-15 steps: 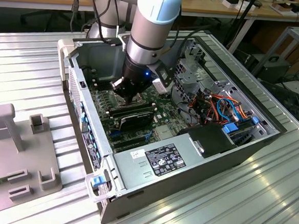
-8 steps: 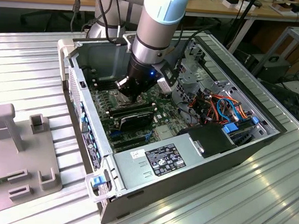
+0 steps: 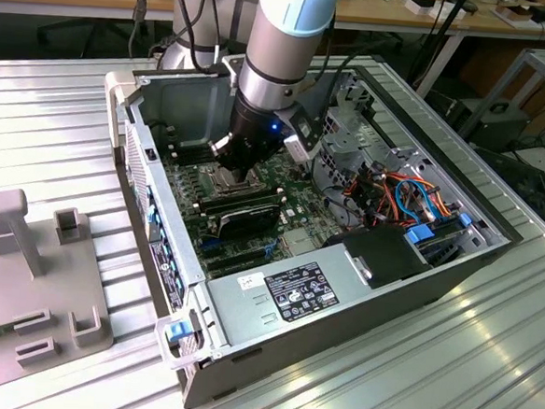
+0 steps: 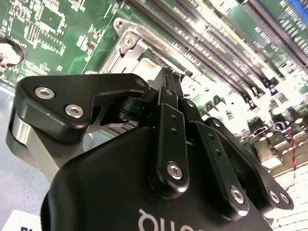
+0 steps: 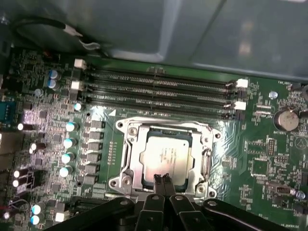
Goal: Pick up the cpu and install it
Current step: 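Install the second cpu locking lever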
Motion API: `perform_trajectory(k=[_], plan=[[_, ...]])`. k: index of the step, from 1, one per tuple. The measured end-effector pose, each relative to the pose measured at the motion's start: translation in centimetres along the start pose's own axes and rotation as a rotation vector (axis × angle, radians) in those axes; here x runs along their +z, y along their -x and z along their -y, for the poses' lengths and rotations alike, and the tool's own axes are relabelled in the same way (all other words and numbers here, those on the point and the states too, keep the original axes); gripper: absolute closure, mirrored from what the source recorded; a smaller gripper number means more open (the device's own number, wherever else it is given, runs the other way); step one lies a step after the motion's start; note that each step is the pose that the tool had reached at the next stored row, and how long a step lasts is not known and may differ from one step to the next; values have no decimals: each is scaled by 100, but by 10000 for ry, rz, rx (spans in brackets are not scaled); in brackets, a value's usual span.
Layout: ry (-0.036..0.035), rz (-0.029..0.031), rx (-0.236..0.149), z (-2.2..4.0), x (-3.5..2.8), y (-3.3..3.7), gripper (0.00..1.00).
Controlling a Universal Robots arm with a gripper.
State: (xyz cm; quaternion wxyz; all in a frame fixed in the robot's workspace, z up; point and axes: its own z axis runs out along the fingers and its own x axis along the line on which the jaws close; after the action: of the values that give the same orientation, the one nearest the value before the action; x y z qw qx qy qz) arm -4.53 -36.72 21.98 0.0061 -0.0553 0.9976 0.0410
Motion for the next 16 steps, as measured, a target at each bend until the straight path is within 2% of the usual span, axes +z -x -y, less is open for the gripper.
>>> perform_trajectory(k=[5,8,11,14,16], plan=[[0,0,-1,-104,-3,12,89],[-1,-5,-1,-118,-23,24,89],[1,-14,3,-125,-77,29,89],[1,-23,2,-131,-156,30,89],[2,-25,1,-133,-179,31,89]])
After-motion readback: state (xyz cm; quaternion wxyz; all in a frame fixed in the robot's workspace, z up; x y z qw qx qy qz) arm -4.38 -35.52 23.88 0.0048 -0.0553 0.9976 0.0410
